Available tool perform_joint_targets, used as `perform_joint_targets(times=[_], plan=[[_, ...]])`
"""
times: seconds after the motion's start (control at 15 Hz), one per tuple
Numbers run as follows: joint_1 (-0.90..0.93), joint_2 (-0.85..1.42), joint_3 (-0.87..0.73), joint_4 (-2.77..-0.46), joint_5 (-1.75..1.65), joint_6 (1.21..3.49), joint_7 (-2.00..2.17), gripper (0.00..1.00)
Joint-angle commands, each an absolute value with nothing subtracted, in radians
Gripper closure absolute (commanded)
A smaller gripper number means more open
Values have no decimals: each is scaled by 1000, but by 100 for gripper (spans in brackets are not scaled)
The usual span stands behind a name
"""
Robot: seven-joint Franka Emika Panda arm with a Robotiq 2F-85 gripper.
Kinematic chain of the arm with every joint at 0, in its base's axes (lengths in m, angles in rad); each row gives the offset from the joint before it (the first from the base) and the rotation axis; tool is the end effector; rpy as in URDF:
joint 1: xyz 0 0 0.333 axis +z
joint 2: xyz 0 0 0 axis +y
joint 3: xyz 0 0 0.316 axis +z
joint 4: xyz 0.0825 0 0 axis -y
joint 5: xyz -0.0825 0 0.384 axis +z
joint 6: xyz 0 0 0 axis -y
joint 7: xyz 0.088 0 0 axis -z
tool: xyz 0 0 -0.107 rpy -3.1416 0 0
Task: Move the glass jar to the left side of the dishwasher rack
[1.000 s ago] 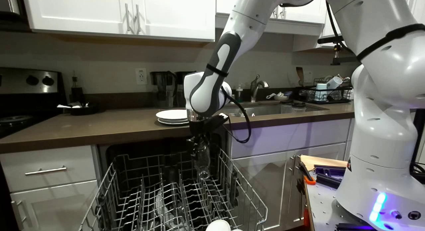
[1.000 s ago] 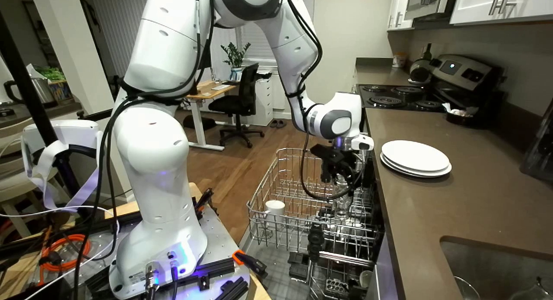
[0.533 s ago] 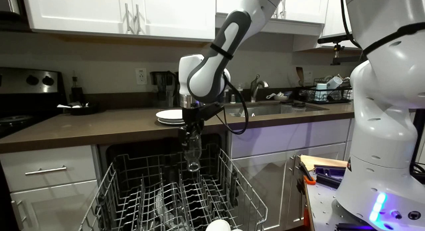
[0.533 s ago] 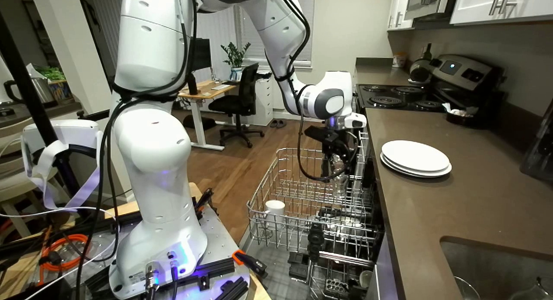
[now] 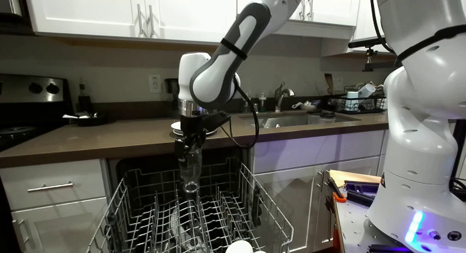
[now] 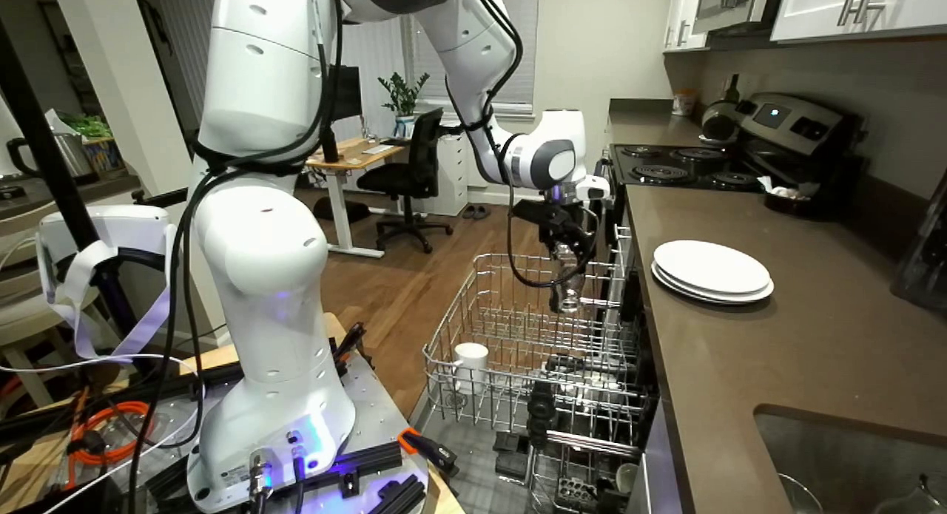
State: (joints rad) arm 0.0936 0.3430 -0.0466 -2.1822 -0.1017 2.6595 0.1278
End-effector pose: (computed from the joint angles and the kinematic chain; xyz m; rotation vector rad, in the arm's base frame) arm 0.5739 0.0300 0.2430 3.0775 0.0153 0.2149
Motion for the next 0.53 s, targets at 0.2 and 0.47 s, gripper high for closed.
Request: perform_joint_targets(times=[0.2,0.47], plan=[[128,389,27,-2117,-78,2625,143,38],[179,363,29,-2178,-92,2662,207,38]])
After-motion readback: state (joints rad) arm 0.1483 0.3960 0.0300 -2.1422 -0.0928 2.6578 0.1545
